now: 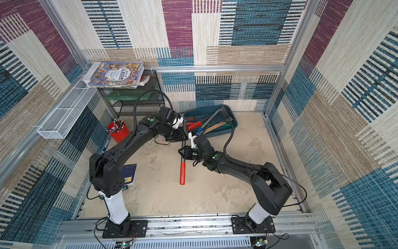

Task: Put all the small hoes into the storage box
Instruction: Place the hoe in the storage box.

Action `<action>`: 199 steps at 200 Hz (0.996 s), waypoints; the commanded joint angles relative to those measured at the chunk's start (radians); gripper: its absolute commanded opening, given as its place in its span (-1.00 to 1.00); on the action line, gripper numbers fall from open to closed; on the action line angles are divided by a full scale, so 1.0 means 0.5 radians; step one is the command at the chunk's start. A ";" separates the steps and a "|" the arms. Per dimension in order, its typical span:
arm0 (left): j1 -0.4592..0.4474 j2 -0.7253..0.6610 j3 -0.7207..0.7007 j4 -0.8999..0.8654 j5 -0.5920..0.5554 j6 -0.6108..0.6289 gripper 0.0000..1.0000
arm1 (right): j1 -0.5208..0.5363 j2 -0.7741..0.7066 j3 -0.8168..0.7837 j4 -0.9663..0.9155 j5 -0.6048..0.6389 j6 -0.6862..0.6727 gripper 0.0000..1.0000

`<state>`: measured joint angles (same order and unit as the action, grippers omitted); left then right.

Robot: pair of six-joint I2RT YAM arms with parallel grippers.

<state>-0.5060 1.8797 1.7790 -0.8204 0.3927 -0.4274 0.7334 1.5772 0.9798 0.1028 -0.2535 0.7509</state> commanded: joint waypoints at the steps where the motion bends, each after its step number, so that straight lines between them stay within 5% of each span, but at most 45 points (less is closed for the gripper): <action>1: 0.000 -0.023 -0.017 0.039 0.007 -0.004 -0.97 | -0.003 -0.032 0.039 0.065 0.038 -0.031 -0.94; 170: 0.000 -0.085 -0.117 0.057 0.021 -0.027 -0.41 | -0.043 -0.119 0.071 -0.056 0.099 -0.007 -1.00; 199: 0.000 -0.115 -0.161 0.082 0.007 -0.030 -0.19 | -0.046 -0.130 0.077 -0.067 0.108 -0.017 -1.00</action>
<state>-0.5076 1.8359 1.7111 -0.7551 0.4213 -0.4488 0.7158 1.5272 1.0016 -0.0051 -0.2443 0.7574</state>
